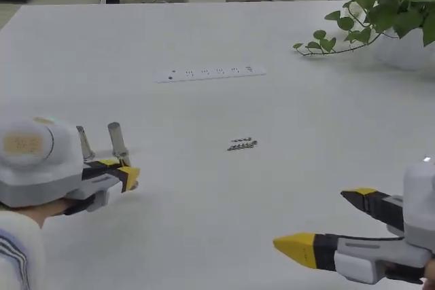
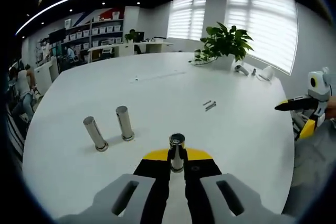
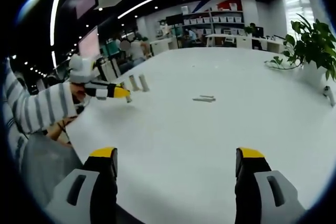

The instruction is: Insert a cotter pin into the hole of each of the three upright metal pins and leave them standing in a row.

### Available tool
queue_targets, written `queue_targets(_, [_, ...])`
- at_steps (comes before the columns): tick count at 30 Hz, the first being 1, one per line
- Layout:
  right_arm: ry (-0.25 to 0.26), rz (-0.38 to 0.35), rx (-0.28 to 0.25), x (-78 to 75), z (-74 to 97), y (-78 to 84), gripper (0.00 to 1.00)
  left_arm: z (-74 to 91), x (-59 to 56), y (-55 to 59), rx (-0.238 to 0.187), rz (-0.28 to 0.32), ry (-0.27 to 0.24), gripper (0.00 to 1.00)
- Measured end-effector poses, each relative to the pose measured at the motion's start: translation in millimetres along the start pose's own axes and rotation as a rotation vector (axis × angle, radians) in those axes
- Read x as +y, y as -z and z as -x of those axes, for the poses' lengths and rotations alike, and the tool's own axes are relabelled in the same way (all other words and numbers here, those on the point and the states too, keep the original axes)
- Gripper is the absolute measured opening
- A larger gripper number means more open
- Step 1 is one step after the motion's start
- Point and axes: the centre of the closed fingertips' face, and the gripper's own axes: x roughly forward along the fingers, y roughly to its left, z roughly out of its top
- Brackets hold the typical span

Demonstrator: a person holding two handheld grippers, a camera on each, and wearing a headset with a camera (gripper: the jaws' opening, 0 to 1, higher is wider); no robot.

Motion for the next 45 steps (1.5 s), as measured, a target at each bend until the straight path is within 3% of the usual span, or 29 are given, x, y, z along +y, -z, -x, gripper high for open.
queue_targets(5, [-0.007, 0.005, -0.008, 1.7, 0.3, -1.4, 0.94, 1.2, -9.7, 6.8, 0.006, -0.007, -0.012, 0.07])
queue_targets(9, [-0.008, 0.006, -0.007, 1.9, 0.4, -0.6, 0.94, -0.5, -10.7, 14.7, 0.008, -0.015, -0.022, 0.07])
queue_targets(11, [-0.013, 0.005, -0.005, 3.5, 0.2, 0.0, 0.94, -2.4, -9.7, 21.6, 0.016, 0.025, -0.022, 0.07])
queue_targets(17, [-0.015, 0.009, 0.003, 3.7, 0.8, 1.4, 0.94, -4.2, -12.1, 34.1, 0.025, -0.003, -0.023, 0.07])
queue_targets(20, [-0.014, 0.012, 0.005, 3.9, 1.0, 0.9, 0.94, -4.9, -15.3, 31.0, 0.01, 0.008, -0.014, 0.07])
queue_targets(24, [-0.015, 0.017, 0.011, 4.2, 0.9, 1.7, 0.94, -6.0, -16.8, 30.6, 0.01, -0.022, -0.014, 0.07])
queue_targets(37, [-0.021, 0.017, 0.027, 6.2, -0.5, 4.6, 0.94, -4.3, -19.5, 31.8, -0.013, 0.015, 0.004, 0.08])
queue_targets(40, [-0.024, 0.019, 0.026, 7.3, -0.8, 3.9, 0.94, -3.7, -21.9, 34.6, -0.002, 0.003, 0.008, 0.14])
queue_targets(42, [-0.026, 0.019, 0.025, 7.5, -0.8, 3.2, 0.94, -3.8, -17.9, 35.8, 0.001, -0.029, -0.008, 0.23])
queue_targets(45, [-0.028, 0.02, 0.025, 7.2, -0.7, 3.2, 0.94, -2.7, -17.0, 35.1, -0.004, -0.027, 0.001, 0.31])
